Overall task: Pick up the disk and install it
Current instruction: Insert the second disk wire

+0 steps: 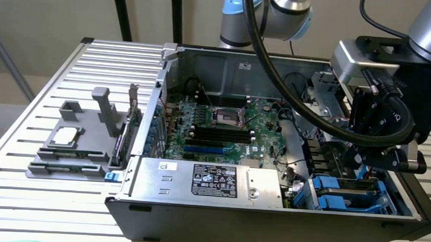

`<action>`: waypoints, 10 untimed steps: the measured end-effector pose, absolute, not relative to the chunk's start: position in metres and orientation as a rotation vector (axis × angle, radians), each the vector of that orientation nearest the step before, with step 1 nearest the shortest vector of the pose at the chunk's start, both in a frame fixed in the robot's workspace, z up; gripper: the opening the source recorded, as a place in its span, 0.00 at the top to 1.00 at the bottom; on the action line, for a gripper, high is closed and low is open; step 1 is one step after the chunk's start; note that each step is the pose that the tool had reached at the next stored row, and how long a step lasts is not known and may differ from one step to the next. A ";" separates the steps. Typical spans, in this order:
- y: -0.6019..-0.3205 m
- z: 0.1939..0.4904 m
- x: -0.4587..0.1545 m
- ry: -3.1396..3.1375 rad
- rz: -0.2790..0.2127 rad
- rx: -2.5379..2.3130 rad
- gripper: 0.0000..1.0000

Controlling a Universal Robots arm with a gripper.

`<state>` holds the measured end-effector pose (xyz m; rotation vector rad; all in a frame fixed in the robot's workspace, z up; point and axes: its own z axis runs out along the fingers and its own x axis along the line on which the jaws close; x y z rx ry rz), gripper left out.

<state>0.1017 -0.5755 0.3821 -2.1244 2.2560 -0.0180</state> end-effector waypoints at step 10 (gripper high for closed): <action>-0.574 0.382 0.102 2.256 -0.018 -2.124 0.76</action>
